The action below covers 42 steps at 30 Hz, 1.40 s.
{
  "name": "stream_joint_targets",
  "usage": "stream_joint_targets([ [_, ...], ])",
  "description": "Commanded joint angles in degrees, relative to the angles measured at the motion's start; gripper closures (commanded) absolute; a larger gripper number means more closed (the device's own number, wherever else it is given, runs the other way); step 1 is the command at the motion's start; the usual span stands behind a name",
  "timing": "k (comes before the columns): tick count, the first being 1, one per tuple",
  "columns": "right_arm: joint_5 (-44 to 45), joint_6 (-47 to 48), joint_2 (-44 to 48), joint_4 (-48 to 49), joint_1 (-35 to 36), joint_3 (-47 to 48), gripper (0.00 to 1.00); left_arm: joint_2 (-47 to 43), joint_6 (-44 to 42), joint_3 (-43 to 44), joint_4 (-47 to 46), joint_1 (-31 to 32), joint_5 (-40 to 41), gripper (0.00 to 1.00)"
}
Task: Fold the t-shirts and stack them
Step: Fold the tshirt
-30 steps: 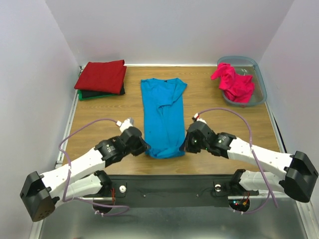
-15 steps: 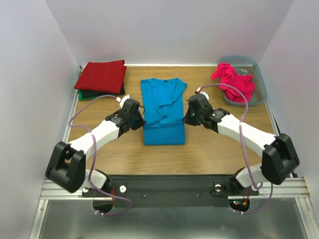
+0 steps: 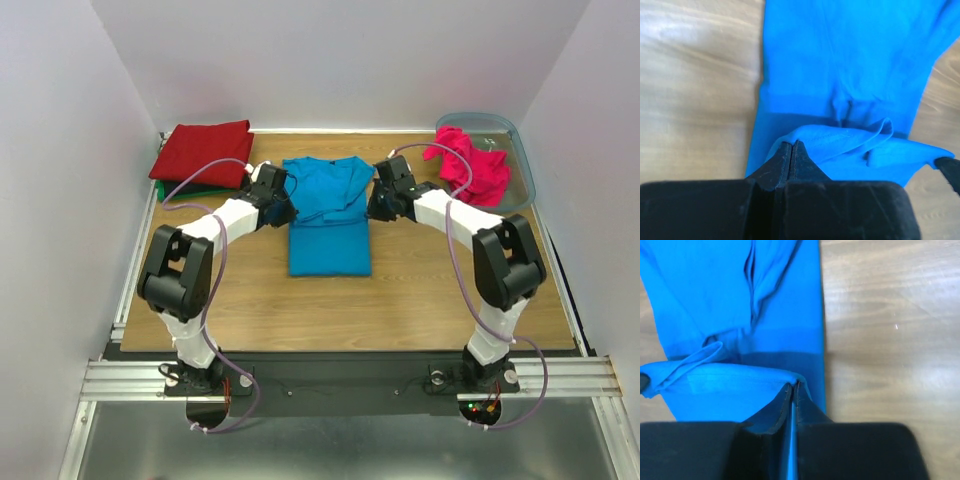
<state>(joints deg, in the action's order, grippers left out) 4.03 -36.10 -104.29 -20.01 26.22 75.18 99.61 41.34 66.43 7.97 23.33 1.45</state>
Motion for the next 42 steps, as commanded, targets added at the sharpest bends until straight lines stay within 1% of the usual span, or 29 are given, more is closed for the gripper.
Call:
stream_joint_targets([
  [1,-3.77,2.7,-3.9,2.08,-1.78,5.59,0.8,2.51,-2.41,4.23,1.7,-1.36,0.48,0.92],
  [2,-3.68,3.05,-4.25,2.08,-1.87,6.03,0.71,2.69,-2.41,4.58,1.79,-1.45,0.65,0.81],
  [4,-3.77,3.75,-4.25,2.08,-1.87,6.47,0.5,2.26,-2.75,4.67,2.05,-1.45,0.92,0.44],
  [5,-5.94,4.1,-3.73,2.08,-1.87,6.3,0.33,1.73,-2.67,4.5,2.57,-1.45,1.09,0.18],
  [6,-6.75,4.37,-3.38,2.08,-1.87,5.95,0.27,0.33,-2.5,4.15,2.75,-1.45,1.88,0.03],
  [8,-8.68,5.25,-1.8,2.17,-1.87,4.2,0.21,-1.69,-2.14,1.96,2.49,-1.45,2.24,0.02],
  [9,-11.65,5.51,-1.18,2.26,-1.87,3.58,0.18,-2.83,-1.97,0.81,2.32,-1.45,2.15,0.01],
  [10,-13.51,6.12,-0.74,2.6,-1.78,2.79,0.1,-5.28,-1.97,-0.24,2.14,-1.45,1.8,0.02],
  [11,-15.35,6.39,-0.39,3.13,-1.44,1.91,0.0,-6.61,-1.53,-3.12,1.44,-1.45,1.45,0.02],
  [12,-18.24,7.26,0.05,4.44,-0.48,0.42,0.0,-9.23,-1.35,-4.98,0.92,-1.45,0.49,0.02],
  [15,-21.25,8.84,-0.38,5.33,2.25,-0.03,0.0,-13.47,0.05,-12.98,-1.11,-1.45,-1.19,0.02],
  [16,-21.69,9.81,-1.52,5.51,4.26,0.93,0.0,-16.09,0.23,-14.91,-1.37,-1.36,-1.19,0.02],
  [17,-22.05,10.08,-2.23,5.6,5.15,1.46,0.0,-17.51,0.93,-18.93,-1.55,-1.36,-1.19,0.02],
  [20,-21.96,9.91,-5.9,5.68,7.52,5.22,0.0,-23.83,1.63,-24.84,-1.38,-1.36,-1.19,0.02],
  [23,-22.66,9.12,-10.3,6.03,8.32,9.0,0.0,-30.16,2.95,-32.48,-0.41,-1.36,-1.1,0.02],
  [25,-22.93,8.85,-12.33,6.21,8.41,11.03,0.0,-33.85,3.83,-34.78,-0.06,-1.36,-1.1,0.02],
  [26,-21.54,8.76,-13.38,6.12,8.41,12.17,0.0,-34.91,4.01,-35.58,0.29,-1.36,-1.19,0.02],
  [27,-17.17,8.85,-15.22,6.12,8.32,15.14,0.0,-35.8,4.1,-36.89,0.99,-1.36,-1.1,0.02],
  [28,-15.65,9.11,-16.46,6.04,8.24,16.83,0.0,-37.28,4.27,-37.34,1.26,-1.36,-2.67,0.02],
  [31,-12.48,9.29,-20.15,6.04,6.4,24.73,0.0,-39.66,4.27,-38.13,2.75,-1.36,-2.42,0.02],
  [32,-11.25,8.94,-20.68,6.04,5.17,27.02,0.0,-40.19,4.45,-38.22,3.02,-1.45,-2.25,0.02],
  [33,-8.11,9.03,-21.56,6.04,4.81,28.87,0.0,-40.72,4.45,-38.4,3.19,-1.36,-2.33,0.02],
  [34,-7.21,9.98,-21.66,6.04,4.29,32.1,0.0,-41.68,4.62,-38.57,2.93,-1.36,-2.51,0.02],
  [35,-5.89,10.52,-21.66,6.12,3.85,33.36,0.0,-42.04,4.62,-38.49,2.93,-1.36,-2.68,0.02],
  [37,-5.79,11.4,-20.52,6.04,3.58,34.86,0.0,-42.66,4.62,-38.48,2.93,-1.36,-2.6,0.02],
  [39,-5.18,12.45,-19.03,6.04,3.4,33.99,0.0,-42.57,4.36,-38.22,2.14,-1.36,-2.51,0.01],
  [42,-5.08,11.49,-12.8,5.95,3.31,26.28,0.0,-39.86,3.66,-37.52,-0.66,-1.45,-3.21,0.01],
])
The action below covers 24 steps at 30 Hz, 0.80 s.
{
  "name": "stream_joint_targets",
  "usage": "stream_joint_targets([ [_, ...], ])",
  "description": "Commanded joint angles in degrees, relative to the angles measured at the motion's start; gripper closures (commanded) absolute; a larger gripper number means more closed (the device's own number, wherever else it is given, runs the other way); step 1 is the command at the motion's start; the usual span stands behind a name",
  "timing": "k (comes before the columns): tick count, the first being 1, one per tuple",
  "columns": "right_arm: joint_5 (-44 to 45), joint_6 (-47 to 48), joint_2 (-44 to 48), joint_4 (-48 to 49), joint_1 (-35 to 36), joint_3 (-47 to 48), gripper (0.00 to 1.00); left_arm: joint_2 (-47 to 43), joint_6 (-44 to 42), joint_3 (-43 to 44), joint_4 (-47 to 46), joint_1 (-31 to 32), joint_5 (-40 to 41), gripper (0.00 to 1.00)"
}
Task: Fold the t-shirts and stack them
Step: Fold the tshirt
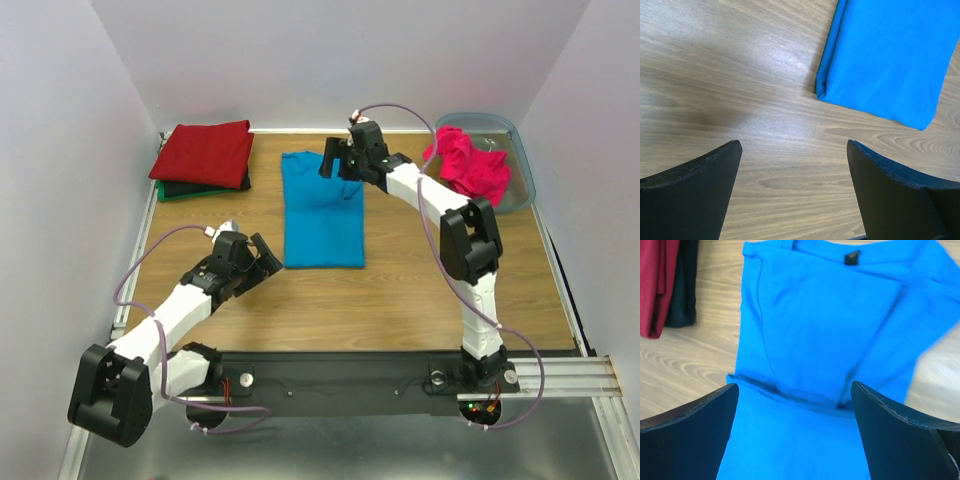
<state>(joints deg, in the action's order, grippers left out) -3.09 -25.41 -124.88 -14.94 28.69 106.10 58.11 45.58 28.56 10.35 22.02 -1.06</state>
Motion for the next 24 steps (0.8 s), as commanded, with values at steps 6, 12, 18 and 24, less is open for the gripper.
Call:
stream_joint_targets([
  [6,-4.19,-7.28,26.25,1.14,0.84,-34.87,0.0,11.22,-1.81,3.16,-9.55,-0.14,-4.47,0.02],
  [12,-9.03,-11.76,35.66,3.86,0.93,-50.9,0.03,21.25,-2.78,5.98,-14.47,-0.14,-8.25,0.23],
  [18,-12.02,-13.52,36.12,7.02,1.02,-57.85,0.22,24.42,-2.43,5.64,-17.29,-0.14,-10.36,0.55],
  [24,-15.37,-14.5,30.76,11.69,1.11,-57.86,0.44,24.33,-1.81,3.7,-19.05,-0.05,-10.89,0.86],
])
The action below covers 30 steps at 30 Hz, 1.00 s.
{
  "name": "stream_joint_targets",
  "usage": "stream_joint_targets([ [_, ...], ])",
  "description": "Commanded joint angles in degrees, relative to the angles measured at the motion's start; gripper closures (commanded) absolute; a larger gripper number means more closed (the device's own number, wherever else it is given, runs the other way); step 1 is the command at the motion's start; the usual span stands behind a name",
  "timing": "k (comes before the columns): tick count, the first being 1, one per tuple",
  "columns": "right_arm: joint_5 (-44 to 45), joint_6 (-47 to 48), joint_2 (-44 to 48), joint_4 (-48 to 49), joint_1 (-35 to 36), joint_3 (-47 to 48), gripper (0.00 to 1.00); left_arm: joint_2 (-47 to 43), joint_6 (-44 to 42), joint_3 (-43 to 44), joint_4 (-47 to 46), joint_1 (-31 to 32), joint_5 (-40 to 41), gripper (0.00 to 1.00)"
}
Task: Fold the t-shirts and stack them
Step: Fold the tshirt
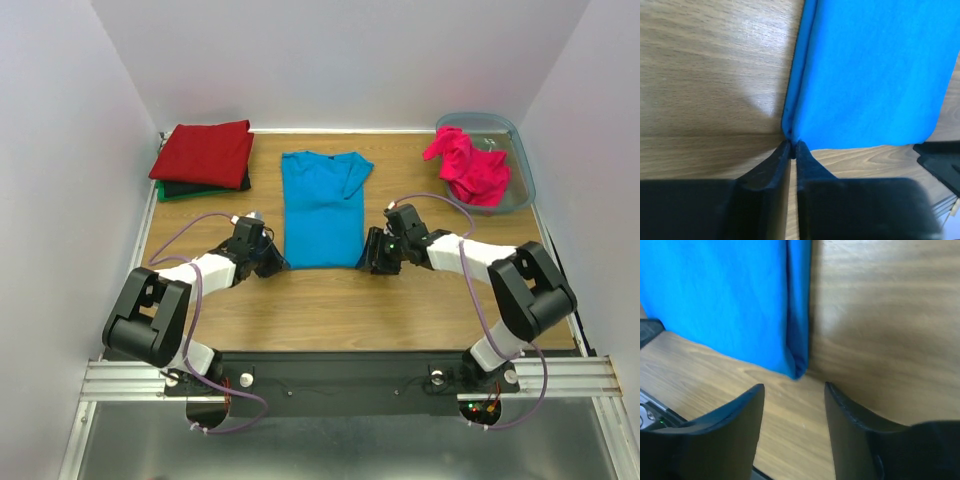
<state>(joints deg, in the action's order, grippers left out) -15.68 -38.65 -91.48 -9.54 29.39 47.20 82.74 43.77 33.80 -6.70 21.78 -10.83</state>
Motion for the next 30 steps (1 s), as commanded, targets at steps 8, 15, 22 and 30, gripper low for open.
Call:
stream_joint_targets([
  [8,-0.66,-1.69,-4.94,7.17,0.41,1.76,0.91,0.41,-0.7,-1.46,-3.84,0.28,-1.91,1.0],
  [15,-3.3,-1.16,6.65,6.99,0.93,-6.31,1.0,-13.02,2.27,-10.31,-5.52,4.75,-1.55,1.0],
  [22,-8.84,-5.73,24.84,5.07,2.87,-18.01,1.0,-32.27,10.18,-17.01,3.08,15.21,1.68,1.0],
  [30,-6.82,-3.71,39.1,-4.17,3.04,-10.74,1.0,-48.2,13.19,-11.68,10.56,18.65,4.22,1.0],
])
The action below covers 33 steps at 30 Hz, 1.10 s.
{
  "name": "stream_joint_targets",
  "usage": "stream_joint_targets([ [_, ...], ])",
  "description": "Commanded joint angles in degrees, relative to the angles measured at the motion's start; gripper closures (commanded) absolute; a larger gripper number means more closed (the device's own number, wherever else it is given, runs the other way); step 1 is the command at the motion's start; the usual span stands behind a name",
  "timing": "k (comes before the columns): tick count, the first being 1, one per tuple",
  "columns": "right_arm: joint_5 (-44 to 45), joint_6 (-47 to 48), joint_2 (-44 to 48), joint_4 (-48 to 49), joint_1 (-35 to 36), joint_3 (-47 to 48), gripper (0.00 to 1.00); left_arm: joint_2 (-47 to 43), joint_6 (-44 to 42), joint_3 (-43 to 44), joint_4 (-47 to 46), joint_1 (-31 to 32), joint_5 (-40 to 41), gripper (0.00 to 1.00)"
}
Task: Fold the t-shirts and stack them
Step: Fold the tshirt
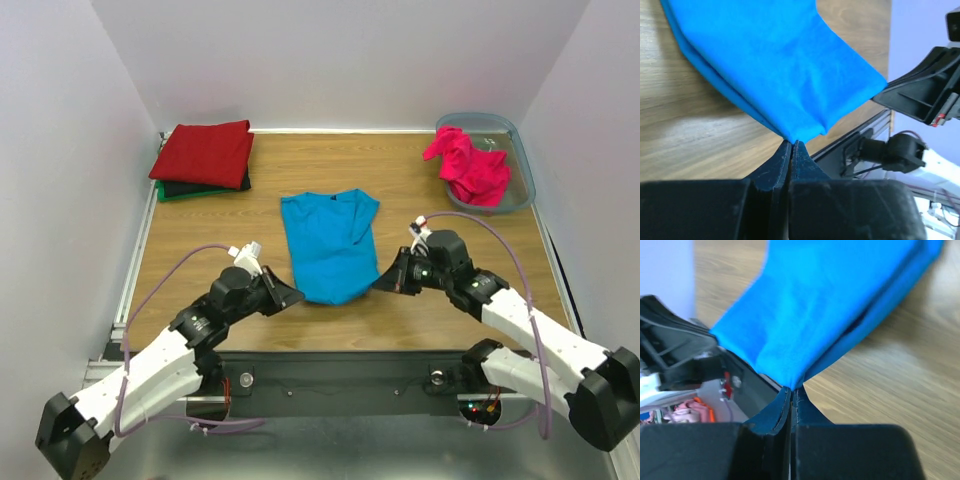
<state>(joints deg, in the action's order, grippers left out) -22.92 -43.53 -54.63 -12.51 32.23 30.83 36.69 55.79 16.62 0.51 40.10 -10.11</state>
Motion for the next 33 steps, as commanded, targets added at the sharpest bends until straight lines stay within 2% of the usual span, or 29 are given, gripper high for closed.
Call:
stream_joint_targets([
  [1,1.03,1.25,2.25,-1.28,0.2,8.17,1.0,-1.62,0.64,7.01,4.05,0.25,4.74,1.0],
  [6,10.24,1.78,-2.14,-2.16,0.2,16.09,1.0,7.86,-2.96,18.77,9.85,0.16,16.5,1.0],
  [9,17.1,2.74,-7.14,-2.25,0.2,21.0,1.0,13.75,-4.46,24.22,10.3,-0.63,20.29,1.0],
  [14,25.0,5.64,-16.54,-2.78,-1.37,28.4,1.0,23.49,-8.14,30.92,11.17,-6.15,21.0,1.0],
  [21,25.91,6.61,-29.2,-2.96,-5.51,37.28,1.0,31.59,-12.36,34.87,5.91,-14.07,20.04,1.0],
  [29,25.39,8.11,-40.89,-2.96,-8.84,45.62,1.0,48.36,-16.06,46.65,4.23,-16.8,16.35,1.0],
  [33,24.5,7.85,-45.72,-2.96,-10.87,47.74,1.0,54.35,-17.38,50.96,4.15,-18.65,18.11,1.0],
])
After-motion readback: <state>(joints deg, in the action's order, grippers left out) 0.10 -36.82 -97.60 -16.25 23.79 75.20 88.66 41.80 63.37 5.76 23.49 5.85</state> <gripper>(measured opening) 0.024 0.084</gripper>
